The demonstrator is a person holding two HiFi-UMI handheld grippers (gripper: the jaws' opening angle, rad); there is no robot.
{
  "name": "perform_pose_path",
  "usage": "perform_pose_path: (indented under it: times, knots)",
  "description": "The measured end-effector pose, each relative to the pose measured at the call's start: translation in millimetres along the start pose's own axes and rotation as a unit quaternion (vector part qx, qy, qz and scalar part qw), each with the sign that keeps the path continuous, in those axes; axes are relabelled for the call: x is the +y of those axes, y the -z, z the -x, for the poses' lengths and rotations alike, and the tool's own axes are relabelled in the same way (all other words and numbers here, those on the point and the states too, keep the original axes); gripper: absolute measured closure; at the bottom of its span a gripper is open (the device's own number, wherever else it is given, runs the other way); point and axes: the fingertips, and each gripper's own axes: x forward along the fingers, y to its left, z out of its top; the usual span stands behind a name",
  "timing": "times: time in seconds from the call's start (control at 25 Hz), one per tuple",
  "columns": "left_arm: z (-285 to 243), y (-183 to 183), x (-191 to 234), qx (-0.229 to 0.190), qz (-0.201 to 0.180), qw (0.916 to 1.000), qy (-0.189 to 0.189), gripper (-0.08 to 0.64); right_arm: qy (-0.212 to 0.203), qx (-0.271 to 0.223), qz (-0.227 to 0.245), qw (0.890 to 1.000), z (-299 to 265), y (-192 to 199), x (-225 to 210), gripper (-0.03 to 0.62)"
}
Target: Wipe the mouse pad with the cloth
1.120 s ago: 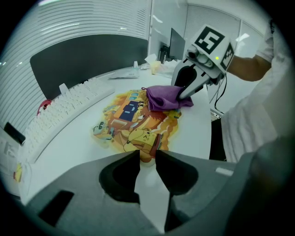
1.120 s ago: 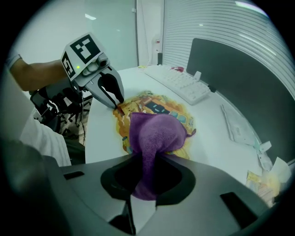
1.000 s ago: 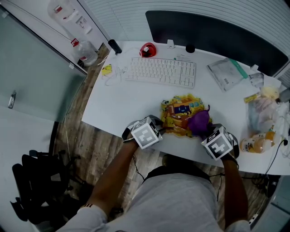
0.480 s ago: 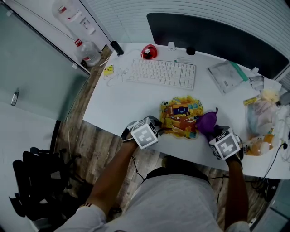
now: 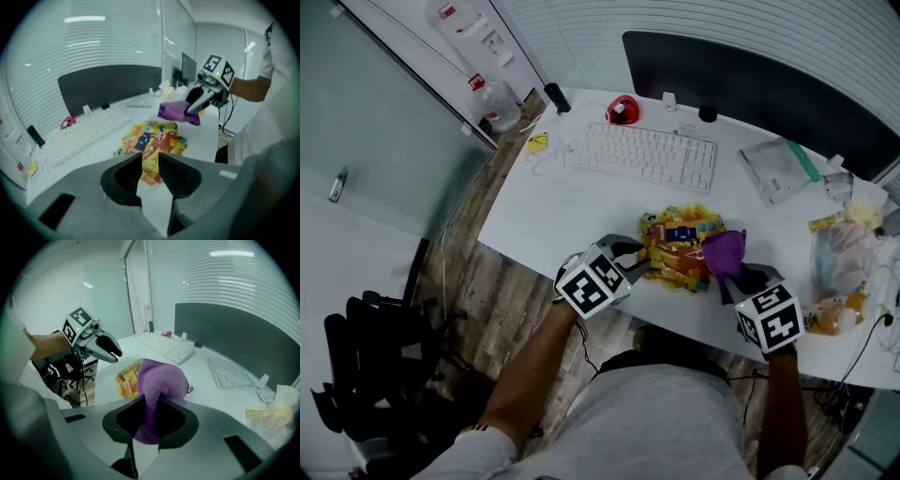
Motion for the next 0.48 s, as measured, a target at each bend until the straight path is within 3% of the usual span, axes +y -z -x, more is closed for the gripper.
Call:
perform_pose_path:
  times: [0.12, 0.2, 0.48]
  knots:
    - [21.9, -34.6, 1.4, -0.081, 0.009, 0.9962, -0.030, 0.442, -0.009, -0.063, -0.009, 0.998, 11.7, -30.3, 9.5, 0.522]
    - [38.1, -57.7, 1.6, -0.140, 0.015, 0.9887, -0.051, 0.448, -0.014, -0.112, -0.013, 0.994, 22.2, -51.7, 14.7, 0.522]
    - [100.7, -125.9, -3.9, -0.330, 0.041, 0.9382, -0.096, 0.494, -0.047, -0.286, -0.014, 0.957, 67.5, -121.2, 37.2, 0.522]
